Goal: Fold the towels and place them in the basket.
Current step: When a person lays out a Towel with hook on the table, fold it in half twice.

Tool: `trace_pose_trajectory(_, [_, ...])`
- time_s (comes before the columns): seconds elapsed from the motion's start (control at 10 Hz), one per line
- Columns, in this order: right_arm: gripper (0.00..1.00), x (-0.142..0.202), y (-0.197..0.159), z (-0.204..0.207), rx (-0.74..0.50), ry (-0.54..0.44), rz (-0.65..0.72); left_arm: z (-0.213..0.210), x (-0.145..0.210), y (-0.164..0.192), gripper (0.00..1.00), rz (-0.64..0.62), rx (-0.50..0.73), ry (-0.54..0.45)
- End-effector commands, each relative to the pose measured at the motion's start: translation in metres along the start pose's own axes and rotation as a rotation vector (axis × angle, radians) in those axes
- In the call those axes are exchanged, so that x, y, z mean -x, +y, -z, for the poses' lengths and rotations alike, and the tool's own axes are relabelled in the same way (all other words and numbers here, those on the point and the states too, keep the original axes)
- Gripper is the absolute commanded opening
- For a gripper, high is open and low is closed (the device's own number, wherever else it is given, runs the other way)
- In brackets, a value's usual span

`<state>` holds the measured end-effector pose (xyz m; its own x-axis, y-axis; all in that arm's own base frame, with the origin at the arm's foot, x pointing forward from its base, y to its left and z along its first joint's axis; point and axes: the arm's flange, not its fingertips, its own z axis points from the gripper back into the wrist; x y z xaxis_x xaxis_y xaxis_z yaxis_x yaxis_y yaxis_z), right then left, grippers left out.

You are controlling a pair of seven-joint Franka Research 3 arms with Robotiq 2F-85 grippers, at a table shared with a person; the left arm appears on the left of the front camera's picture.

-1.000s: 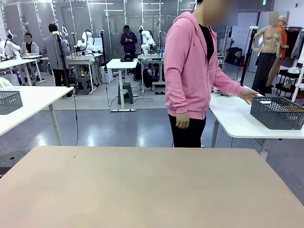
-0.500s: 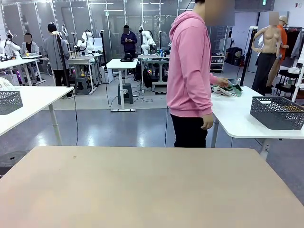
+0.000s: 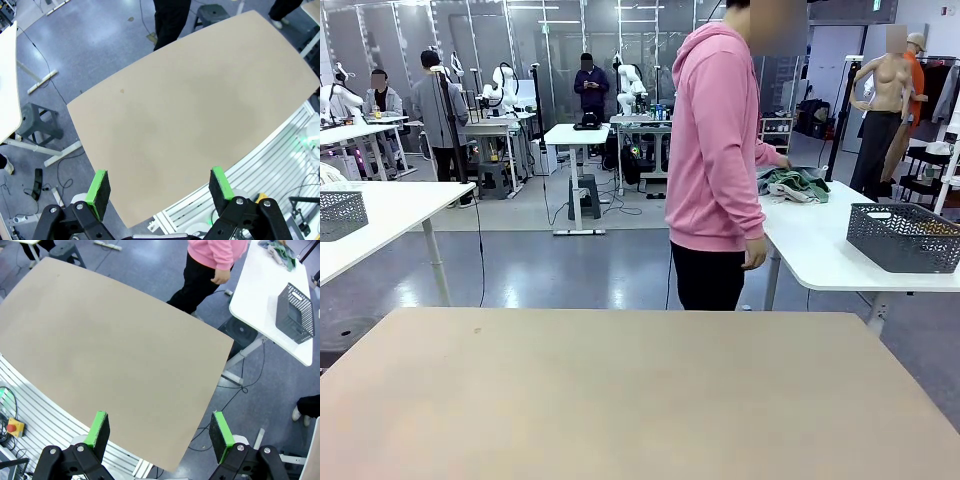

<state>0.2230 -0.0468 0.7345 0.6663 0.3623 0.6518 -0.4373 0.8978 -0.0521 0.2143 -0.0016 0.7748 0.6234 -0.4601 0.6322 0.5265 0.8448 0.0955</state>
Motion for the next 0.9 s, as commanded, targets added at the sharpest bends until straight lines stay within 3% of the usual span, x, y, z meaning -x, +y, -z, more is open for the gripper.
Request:
trace_pose_trajectory(0.0, [1.0,0.0003,-0.0005,-0.0009,0.0,-0.003,0.007,-0.003,-0.0007,-0.0013,1.0,0.007,-0.007,0.003])
trace_pose_trajectory(0.8, [1.0,0.0003,-0.0005,-0.0009,0.0,-0.003,0.007,-0.003,-0.0007,-0.0013,1.0,0.007,-0.007,0.003])
